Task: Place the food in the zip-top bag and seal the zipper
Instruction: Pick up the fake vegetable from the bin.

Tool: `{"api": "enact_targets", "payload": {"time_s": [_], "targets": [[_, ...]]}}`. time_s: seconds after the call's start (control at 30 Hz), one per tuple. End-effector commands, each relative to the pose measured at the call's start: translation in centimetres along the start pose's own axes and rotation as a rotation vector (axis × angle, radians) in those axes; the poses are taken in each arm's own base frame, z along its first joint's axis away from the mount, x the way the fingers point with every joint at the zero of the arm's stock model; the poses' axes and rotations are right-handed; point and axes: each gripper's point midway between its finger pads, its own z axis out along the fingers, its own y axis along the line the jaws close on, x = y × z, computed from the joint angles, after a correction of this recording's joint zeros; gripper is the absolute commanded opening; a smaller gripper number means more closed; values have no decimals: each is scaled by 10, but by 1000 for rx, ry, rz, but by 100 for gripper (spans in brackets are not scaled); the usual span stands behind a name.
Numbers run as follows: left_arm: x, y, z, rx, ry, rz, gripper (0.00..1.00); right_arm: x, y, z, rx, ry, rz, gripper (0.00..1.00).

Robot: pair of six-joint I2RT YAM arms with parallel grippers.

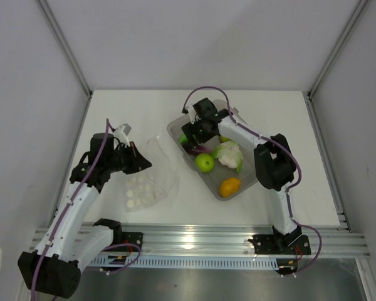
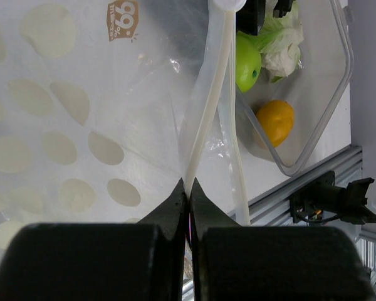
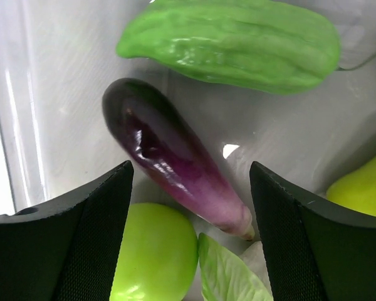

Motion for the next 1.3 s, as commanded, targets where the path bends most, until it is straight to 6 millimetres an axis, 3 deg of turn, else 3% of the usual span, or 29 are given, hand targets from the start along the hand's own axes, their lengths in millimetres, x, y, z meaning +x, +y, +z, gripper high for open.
{"api": "enact_targets", "payload": {"time_s": [0.0, 0.17, 0.33, 0.47, 0.53, 0.67, 0.73, 0.8, 0.83, 0.87, 0.93, 1.0, 1.03, 1.1, 1.13, 1.23, 1.27], "targets": [[-5, -8, 1, 39, -10, 16, 1, 2, 8, 1, -76, 11, -63, 77], [-4, -7, 1, 36, -14, 18, 1, 25, 10, 8, -105, 83, -101, 76], [-4, -5, 5, 36, -5, 15, 1, 44, 9, 17, -115, 131, -113, 83], [-4, -6, 5, 41, -1, 16, 1, 58, 6, 34, -107, 180, -119, 85], [-3, -5, 5, 39, -3, 17, 1, 60, 5, 40, -87, 188, -123, 84], [-3, -4, 7, 37, -2, 15, 1, 50, 2, 44, -48, 151, -94, 74], [-3, -4, 7, 37, 4, 17, 1, 37, -2, 39, -11, 97, -64, 65], [-3, -5, 7, 40, 5, 18, 1, 23, -3, 28, -11, 40, -30, 49], [-3, -5, 6, 40, 5, 18, 1, 19, 0, 24, -23, 22, -24, 40], [-2, -5, 7, 40, 8, 16, 1, 15, 2, 20, -43, 5, -16, 20], [-2, -6, 6, 46, 7, 16, 1, 6, 1, 12, -51, -20, 1, 2], [-1, -8, 5, 54, 11, 13, 1, 1, 2, 4, -64, -40, 14, 0], [0, -9, 5, 58, 14, 10, 1, -12, 1, -10, -63, -87, 20, 0], [-2, -9, 4, 58, 9, 9, 1, -19, 4, -25, -76, -126, 38, 0], [-2, -9, 5, 54, 9, 8, 1, -32, 4, -47, -73, -179, 38, 0], [-4, -9, 4, 50, 10, 6, 1, -42, 5, -77, -55, -245, 53, 0], [-5, -10, 4, 51, 10, 6, 1, -50, 4, -98, -43, -287, 62, 0]]}}
